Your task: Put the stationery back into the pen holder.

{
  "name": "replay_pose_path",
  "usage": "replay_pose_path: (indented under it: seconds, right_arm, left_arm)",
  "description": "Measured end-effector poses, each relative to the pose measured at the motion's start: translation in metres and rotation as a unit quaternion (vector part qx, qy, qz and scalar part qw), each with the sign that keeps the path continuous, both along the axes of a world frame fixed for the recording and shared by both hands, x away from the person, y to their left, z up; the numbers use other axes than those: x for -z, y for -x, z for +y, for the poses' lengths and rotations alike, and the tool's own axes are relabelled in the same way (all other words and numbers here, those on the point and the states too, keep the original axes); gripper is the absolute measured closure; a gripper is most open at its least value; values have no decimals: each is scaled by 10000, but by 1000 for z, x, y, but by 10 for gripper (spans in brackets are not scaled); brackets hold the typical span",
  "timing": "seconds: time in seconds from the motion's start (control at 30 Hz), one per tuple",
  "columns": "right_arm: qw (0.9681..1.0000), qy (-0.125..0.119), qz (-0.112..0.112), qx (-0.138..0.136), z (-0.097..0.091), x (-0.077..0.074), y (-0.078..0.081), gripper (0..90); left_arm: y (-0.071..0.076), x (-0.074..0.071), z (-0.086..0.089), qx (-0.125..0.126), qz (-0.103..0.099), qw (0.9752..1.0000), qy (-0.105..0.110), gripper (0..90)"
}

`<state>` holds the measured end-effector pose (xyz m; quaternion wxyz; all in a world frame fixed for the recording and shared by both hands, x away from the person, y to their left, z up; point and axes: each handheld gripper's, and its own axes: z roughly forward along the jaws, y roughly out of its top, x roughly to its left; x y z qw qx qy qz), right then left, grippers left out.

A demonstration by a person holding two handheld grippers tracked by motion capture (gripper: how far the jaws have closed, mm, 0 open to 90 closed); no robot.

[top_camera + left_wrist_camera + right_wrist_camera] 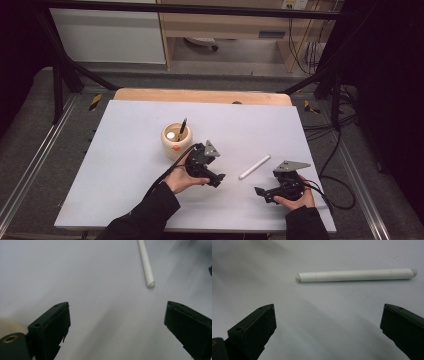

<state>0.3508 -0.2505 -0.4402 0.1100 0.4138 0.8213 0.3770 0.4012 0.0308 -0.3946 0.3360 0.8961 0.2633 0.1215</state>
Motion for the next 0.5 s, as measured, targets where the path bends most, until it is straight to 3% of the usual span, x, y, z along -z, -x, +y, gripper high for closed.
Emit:
replay_pose_path:
  seconds: [0.23,0.5]
  right_arm:
    - [10000,62,-19,3,-1,0,2,8]
    - [9999,169,-18,-23,-1,1,2,8]
  left_arm:
    - [-15,3,-30,-51,62,9999,-71,71]
    - [-22,14,-62,29,58,9997,-223,198]
